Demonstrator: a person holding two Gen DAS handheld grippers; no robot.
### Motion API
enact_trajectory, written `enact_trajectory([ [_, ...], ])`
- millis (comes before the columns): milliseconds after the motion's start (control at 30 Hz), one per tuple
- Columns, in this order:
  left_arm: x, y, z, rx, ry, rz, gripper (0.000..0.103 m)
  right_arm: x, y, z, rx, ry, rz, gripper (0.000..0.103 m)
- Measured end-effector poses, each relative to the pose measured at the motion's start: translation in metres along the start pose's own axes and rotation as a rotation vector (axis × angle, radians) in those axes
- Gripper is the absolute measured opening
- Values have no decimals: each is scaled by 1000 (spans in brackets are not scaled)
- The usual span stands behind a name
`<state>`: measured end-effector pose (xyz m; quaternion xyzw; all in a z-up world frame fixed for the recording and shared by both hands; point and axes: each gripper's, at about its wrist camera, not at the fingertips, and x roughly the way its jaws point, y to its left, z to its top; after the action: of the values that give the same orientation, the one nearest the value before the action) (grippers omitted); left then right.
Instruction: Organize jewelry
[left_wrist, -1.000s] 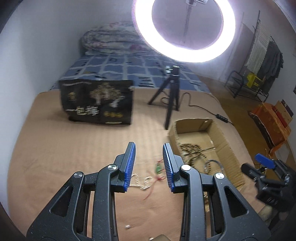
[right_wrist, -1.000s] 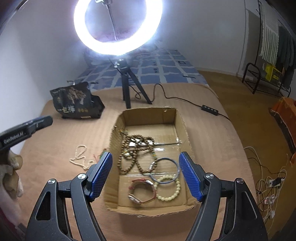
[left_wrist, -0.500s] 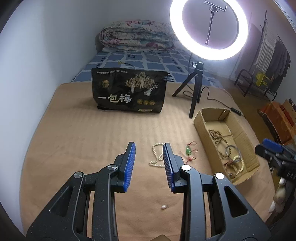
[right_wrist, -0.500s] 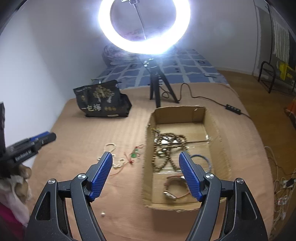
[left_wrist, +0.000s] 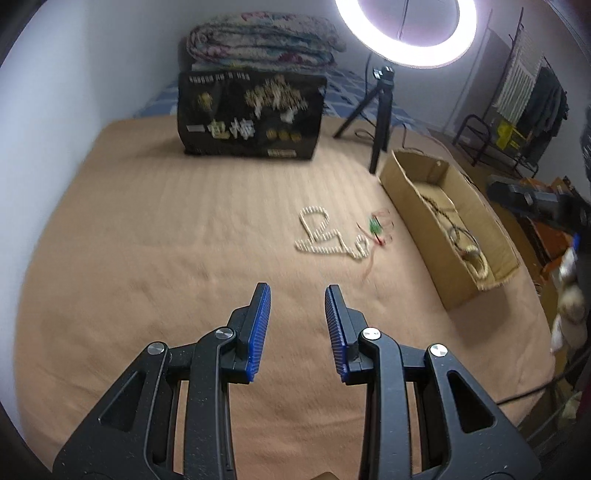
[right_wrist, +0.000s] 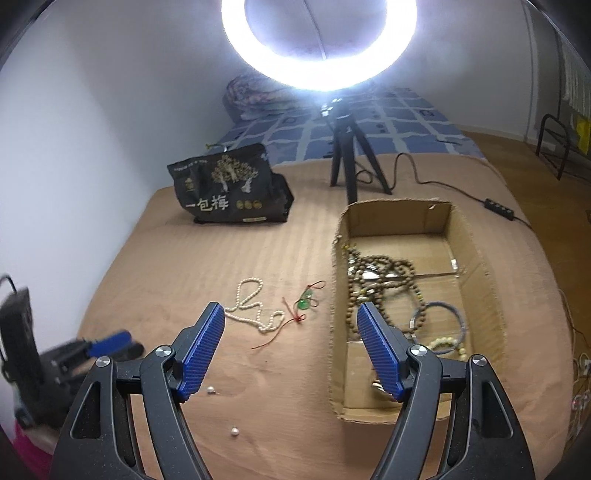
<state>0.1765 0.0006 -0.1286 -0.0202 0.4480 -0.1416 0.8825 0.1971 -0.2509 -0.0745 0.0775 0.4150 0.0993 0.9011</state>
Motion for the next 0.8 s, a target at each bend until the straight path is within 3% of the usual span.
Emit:
enact_trajectory([
  [267, 18, -12, -30, 22, 54, -74, 30, 36, 15, -2, 9, 45, 61, 74],
  [567, 39, -10, -42, 10, 102, -103, 30, 94, 37, -6, -2, 119, 106, 74],
  [800, 42, -2, -41, -8, 113, -104, 30, 142, 43, -5, 12, 195, 66, 74],
])
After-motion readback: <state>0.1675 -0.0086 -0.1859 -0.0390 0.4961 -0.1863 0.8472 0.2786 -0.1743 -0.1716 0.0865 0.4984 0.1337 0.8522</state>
